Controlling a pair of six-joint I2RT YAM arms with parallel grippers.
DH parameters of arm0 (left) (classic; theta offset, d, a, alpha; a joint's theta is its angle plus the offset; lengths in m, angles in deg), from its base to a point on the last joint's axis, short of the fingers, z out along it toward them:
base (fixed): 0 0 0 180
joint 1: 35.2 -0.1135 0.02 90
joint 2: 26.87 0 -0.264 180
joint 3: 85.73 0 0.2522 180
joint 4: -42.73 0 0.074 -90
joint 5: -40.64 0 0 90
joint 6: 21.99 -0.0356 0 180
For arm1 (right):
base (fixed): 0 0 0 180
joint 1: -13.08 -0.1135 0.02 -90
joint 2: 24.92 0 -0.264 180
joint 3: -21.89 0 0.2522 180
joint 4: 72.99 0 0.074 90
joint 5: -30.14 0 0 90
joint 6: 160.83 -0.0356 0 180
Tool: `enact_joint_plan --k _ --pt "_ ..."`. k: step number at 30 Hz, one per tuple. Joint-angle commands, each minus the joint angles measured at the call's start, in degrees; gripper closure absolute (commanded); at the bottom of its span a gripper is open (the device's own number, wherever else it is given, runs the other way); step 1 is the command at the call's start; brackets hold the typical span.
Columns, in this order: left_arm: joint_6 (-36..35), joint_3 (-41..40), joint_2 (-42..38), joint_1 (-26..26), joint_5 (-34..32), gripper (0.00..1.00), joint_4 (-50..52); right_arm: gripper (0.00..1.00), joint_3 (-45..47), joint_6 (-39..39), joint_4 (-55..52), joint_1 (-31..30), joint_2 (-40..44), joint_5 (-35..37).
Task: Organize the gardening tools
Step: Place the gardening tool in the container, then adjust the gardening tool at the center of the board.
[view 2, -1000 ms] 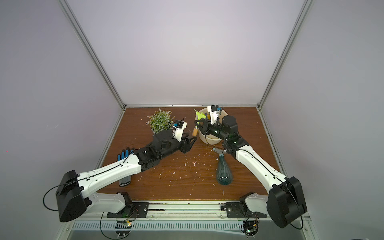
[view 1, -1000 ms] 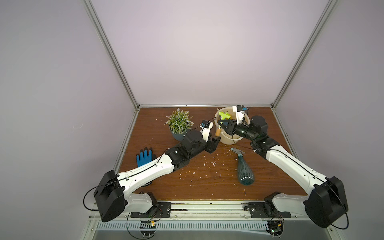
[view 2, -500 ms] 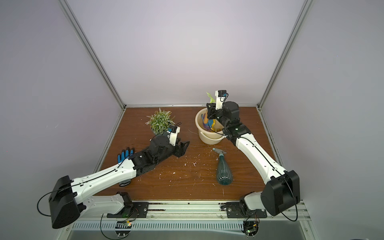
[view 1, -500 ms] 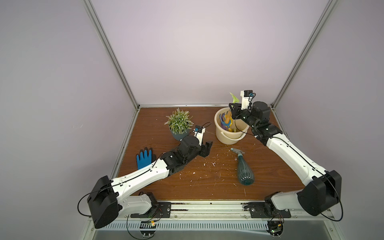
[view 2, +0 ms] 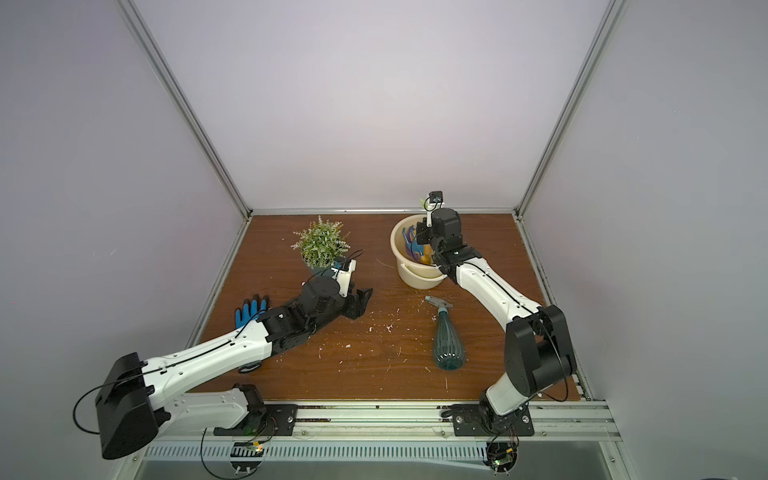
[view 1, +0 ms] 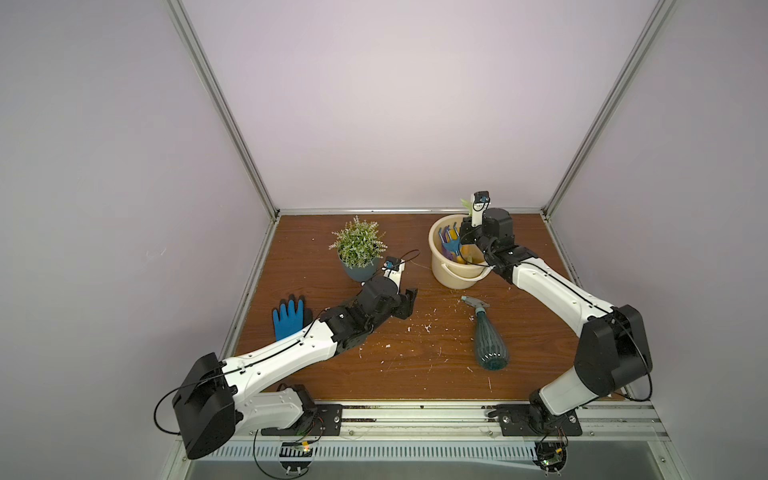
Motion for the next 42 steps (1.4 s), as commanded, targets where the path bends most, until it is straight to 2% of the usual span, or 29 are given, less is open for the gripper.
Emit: enact_joint_plan --k 1,8,21,25,31,38,42 --pt "0.8 -0.4 -1.2 -0.6 -1.2 0.36 1.2 0.95 0.8 2.3 4.8 0.2 -0.5 2.7" --pt "1.1 -1.0 -1.3 -0.7 -1.2 0.36 1.1 0.90 1.0 2.7 5.4 0.2 -3.3 2.8" --pt "1.0 -1.8 -0.2 -0.9 -0.8 0.36 0.1 0.68 0.5 1.7 3.3 0.2 -2.6 1.9" --pt "0.9 -1.9 -0.3 -1.0 -0.7 0.36 0.1 0.65 -0.4 1.3 1.9 0.1 -1.7 1.9" --pt "0.9 -2.1 -0.1 -1.3 -0.7 0.34 0.1 0.65 -1.1 0.1 -0.6 0.0 1.4 0.0" --pt "0.5 -1.2 1.4 -1.8 0.3 0.31 -0.6 0.52 -0.6 -2.6 -6.0 -0.1 7.5 -2.8" --pt "-0.3 0.1 3.1 -1.7 1.2 0.31 -0.4 0.47 -1.1 -6.0 -13.1 -0.1 12.4 -3.6"
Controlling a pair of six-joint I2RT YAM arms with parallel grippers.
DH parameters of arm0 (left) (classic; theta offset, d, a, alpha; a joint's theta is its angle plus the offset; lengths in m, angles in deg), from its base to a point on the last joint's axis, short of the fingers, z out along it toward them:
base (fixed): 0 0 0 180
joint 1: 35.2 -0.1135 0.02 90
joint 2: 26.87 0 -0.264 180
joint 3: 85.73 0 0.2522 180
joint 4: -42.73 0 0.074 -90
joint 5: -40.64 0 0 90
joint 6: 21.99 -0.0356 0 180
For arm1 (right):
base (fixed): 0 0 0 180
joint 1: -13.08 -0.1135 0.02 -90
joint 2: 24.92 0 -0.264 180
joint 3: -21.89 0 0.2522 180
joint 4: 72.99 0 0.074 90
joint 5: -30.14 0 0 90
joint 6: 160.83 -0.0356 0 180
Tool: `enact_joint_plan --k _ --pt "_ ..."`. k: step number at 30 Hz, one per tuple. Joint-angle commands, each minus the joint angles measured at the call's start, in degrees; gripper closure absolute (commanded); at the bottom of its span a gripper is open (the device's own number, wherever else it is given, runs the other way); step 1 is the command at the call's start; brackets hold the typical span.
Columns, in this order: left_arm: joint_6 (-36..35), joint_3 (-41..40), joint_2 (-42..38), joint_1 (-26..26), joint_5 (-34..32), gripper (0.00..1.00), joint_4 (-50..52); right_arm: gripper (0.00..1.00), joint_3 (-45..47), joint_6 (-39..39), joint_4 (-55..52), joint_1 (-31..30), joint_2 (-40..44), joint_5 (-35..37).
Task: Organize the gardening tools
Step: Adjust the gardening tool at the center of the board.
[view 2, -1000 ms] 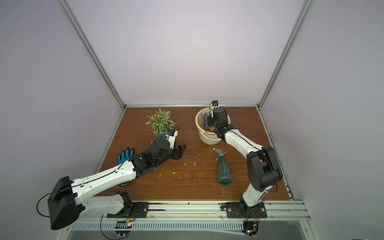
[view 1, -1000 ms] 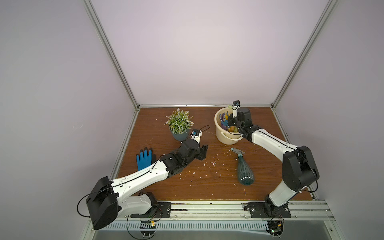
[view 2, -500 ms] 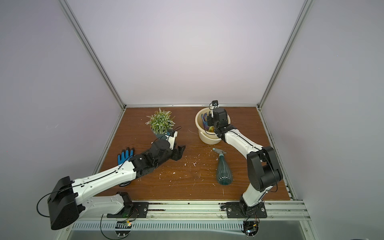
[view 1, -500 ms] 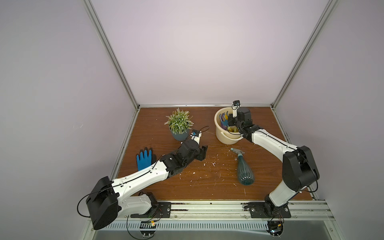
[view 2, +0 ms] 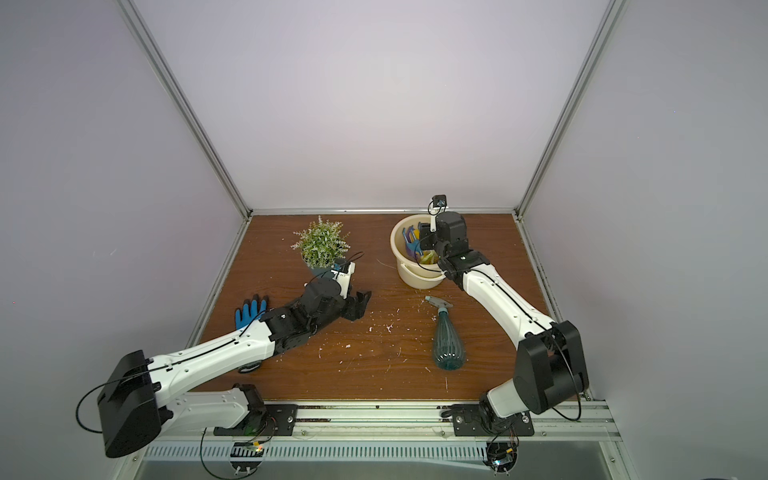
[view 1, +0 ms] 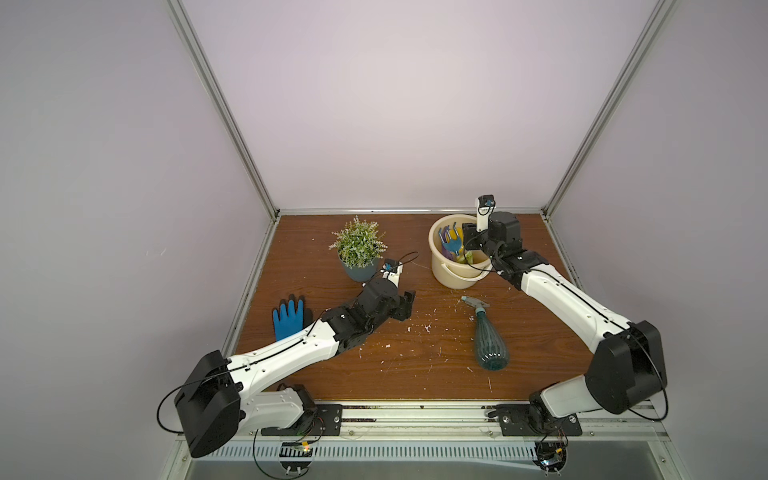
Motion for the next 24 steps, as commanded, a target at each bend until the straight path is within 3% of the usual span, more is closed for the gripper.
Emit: enact_joint_plan --k 1,11,18,24 --pt "-1.1 1.9 1.9 -0.7 1.1 0.31 -0.2 0.45 -2.0 -4.3 -6.6 -0.1 5.4 -2.3" --pt "-4.3 6.5 8.0 -0.9 5.6 0.30 -2.8 0.33 7.5 -11.3 -17.6 0.3 17.2 -3.2" --pt "-6.2 8.6 11.3 -0.3 9.8 0.20 -2.5 0.30 14.4 -14.4 -20.4 2.1 22.2 -4.3" --pt "-6.3 8.4 11.5 0.1 10.2 0.20 -2.9 0.30 20.0 -17.3 -21.4 4.3 22.4 -8.1"
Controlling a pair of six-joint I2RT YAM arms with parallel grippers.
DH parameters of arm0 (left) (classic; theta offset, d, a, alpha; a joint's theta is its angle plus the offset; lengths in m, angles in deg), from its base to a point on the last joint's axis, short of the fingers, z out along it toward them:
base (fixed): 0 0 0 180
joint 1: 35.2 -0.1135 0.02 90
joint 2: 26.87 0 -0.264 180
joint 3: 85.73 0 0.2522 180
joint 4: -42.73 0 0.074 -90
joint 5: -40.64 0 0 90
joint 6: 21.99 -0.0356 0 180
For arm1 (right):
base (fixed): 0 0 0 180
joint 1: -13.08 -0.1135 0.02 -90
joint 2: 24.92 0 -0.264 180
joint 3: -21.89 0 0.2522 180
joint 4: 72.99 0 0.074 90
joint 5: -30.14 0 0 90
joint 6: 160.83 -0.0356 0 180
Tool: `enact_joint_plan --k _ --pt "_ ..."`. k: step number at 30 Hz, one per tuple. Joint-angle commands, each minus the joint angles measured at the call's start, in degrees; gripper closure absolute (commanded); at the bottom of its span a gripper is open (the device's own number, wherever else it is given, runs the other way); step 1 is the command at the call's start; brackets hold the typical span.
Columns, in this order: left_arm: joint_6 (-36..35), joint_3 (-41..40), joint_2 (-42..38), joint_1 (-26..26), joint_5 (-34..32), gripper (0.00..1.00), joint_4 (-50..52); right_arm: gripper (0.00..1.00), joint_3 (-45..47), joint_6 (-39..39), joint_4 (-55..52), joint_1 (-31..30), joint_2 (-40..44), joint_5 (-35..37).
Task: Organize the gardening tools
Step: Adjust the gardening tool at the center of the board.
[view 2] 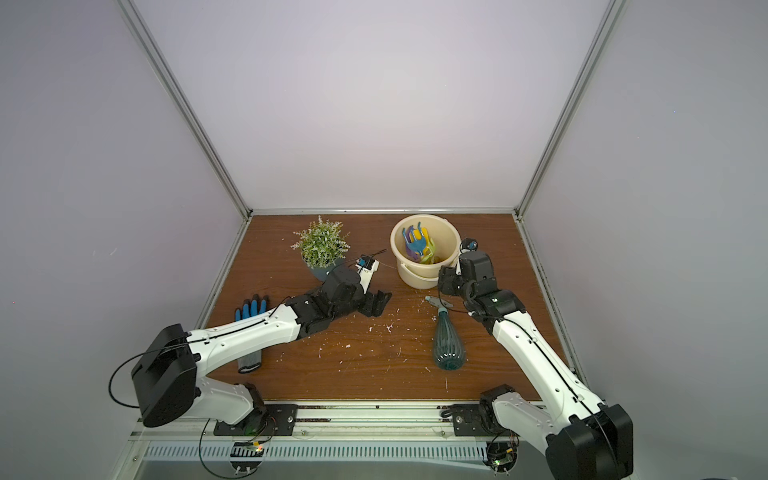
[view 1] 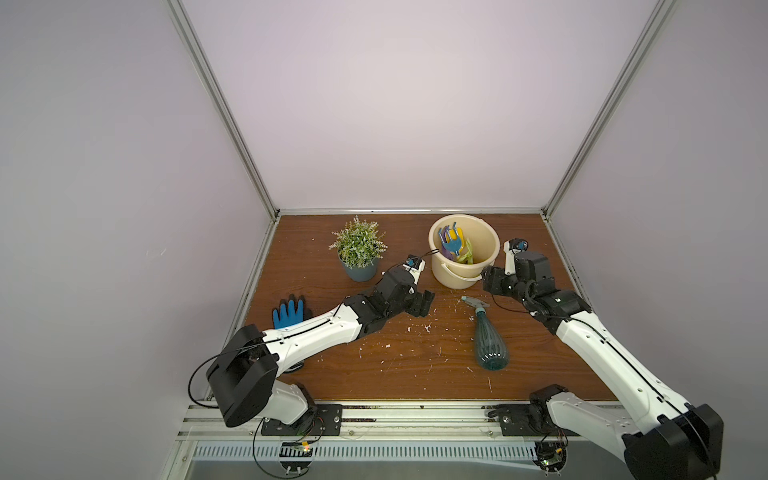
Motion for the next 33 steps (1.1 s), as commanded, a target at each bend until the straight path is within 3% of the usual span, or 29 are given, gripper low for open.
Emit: enact_joint_plan --k 1,14,33 --pt "-0.9 0.7 -0.1 0.4 1.0 0.20 -0.7 0.30 2.0 -3.2 -0.7 1.1 0.1 -3.2" --pt "0.5 -1.5 -1.6 0.4 0.3 0.22 -1.4 0.30 8.3 -3.3 3.5 3.8 -8.0 -10.2" --pt "0.9 -2.4 -2.0 0.4 -1.3 0.23 -1.4 0.39 9.0 -1.3 5.1 4.0 -20.3 -12.8"
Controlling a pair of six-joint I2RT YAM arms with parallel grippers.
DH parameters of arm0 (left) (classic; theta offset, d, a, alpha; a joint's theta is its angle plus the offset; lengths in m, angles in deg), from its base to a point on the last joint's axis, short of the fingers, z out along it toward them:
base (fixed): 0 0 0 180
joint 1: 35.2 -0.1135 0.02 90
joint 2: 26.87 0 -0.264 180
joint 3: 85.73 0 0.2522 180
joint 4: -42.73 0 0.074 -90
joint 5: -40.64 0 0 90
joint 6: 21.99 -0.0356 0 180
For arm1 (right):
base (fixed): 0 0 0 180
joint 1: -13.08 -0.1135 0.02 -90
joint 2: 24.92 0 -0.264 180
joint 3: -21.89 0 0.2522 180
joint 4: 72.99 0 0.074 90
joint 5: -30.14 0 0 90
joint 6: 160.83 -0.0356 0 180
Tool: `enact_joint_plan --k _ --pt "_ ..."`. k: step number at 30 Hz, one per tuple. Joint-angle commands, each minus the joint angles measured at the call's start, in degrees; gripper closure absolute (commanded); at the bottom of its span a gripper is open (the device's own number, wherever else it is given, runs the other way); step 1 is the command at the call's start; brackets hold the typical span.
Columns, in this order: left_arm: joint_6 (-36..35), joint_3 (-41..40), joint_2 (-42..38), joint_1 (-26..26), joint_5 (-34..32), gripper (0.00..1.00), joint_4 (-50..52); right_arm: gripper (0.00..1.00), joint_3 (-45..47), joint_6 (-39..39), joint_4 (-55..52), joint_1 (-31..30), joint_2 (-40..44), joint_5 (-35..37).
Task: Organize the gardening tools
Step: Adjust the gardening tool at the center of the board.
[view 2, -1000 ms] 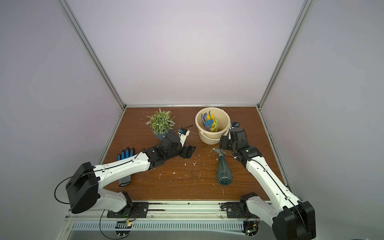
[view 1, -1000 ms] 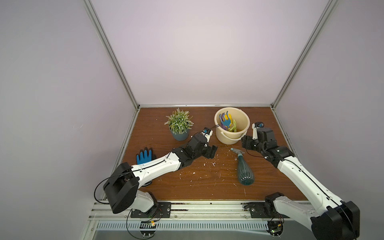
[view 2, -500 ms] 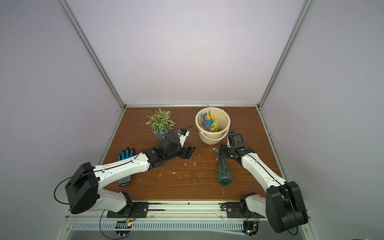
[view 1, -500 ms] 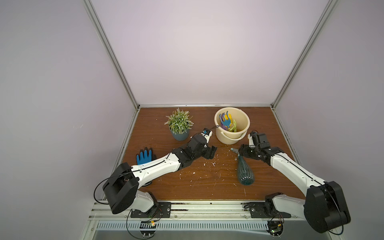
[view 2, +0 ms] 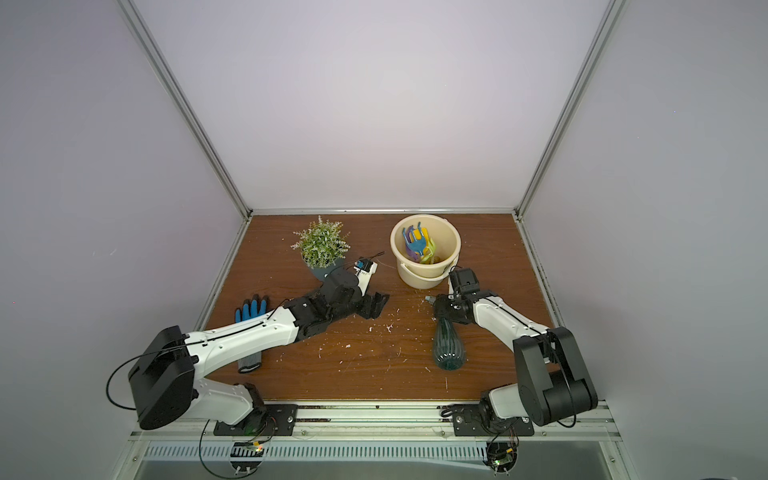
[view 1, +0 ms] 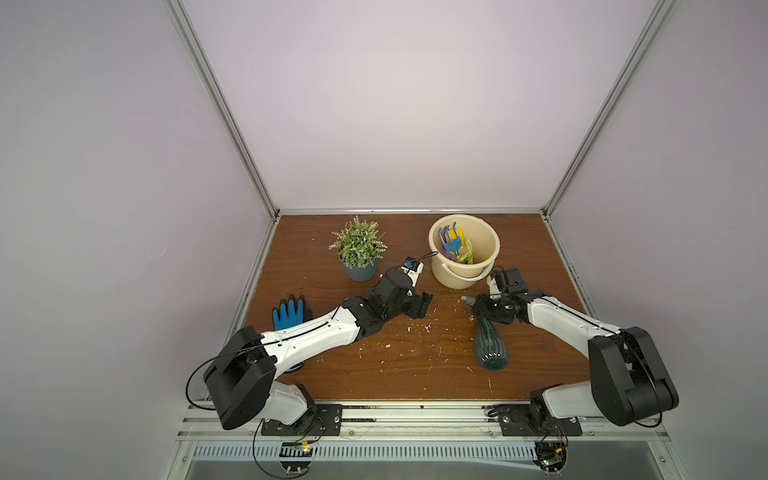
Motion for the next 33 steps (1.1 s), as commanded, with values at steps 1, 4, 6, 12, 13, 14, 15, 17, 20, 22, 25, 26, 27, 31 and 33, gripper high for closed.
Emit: enact_joint_plan --k 1,4,6,12,13,14,15,17,20,22,25,26,27,31,33 --pt "0.4 -0.5 -0.8 0.4 -0.9 0.23 -0.6 0.41 0.0 0.9 0.4 0.3 -0.6 -0.7" --pt "0.4 -0.4 -0.5 0.4 -0.9 0.24 -0.8 0.44 0.1 1.0 0.6 0.2 -1.3 -0.5" --pt "0.5 -0.4 -0.3 0.4 -1.0 0.23 -0.9 0.46 0.1 1.0 0.8 0.1 -1.7 -0.3" --pt "0.6 -0.7 -0.1 0.4 -1.2 0.24 -1.2 0.54 1.0 0.8 2.0 0.0 -3.1 -0.9" --pt "0.6 -0.7 -0.1 0.4 -1.4 0.24 -1.3 0.57 1.2 0.6 2.3 -0.1 -3.2 -0.9" --pt "0.6 -0.8 -0.2 0.4 -1.5 0.24 -1.4 0.59 1.2 0.6 2.5 -0.1 -3.3 -0.9" --pt "0.6 -0.9 -0.3 0.4 -1.6 0.24 -1.4 0.61 1.1 0.6 2.5 -0.1 -3.3 -1.0" --pt "0.5 -0.9 -0.3 0.4 -1.7 0.24 -1.4 0.66 0.9 0.6 2.6 -0.1 -3.2 -1.0" --pt "0.4 -0.8 -0.3 0.3 -2.1 0.24 -1.1 0.71 0.5 0.5 2.1 0.0 -2.4 -0.6" --pt "0.4 -0.8 -0.5 0.3 -3.0 0.24 -1.1 0.74 0.1 0.5 1.7 0.0 -1.3 0.0" --pt "0.2 -0.8 -0.9 0.0 -3.5 0.24 -1.3 0.75 -0.6 0.5 0.6 0.0 1.3 0.9" --pt "0.2 -0.7 -1.0 -0.3 -3.3 0.24 -1.3 0.75 -0.8 0.6 0.2 0.0 2.2 1.3" --pt "0.2 -0.5 -1.0 -0.5 -3.1 0.24 -1.3 0.75 -0.9 0.6 -0.3 -0.1 3.3 1.9" --pt "0.2 -0.2 -1.5 -1.1 -2.3 0.24 -1.5 0.77 -0.4 0.0 -1.8 0.0 9.2 4.3" --pt "0.0 -0.1 -2.2 -1.1 -2.2 0.24 -1.8 0.77 0.2 -0.5 -2.3 0.1 12.7 6.2"
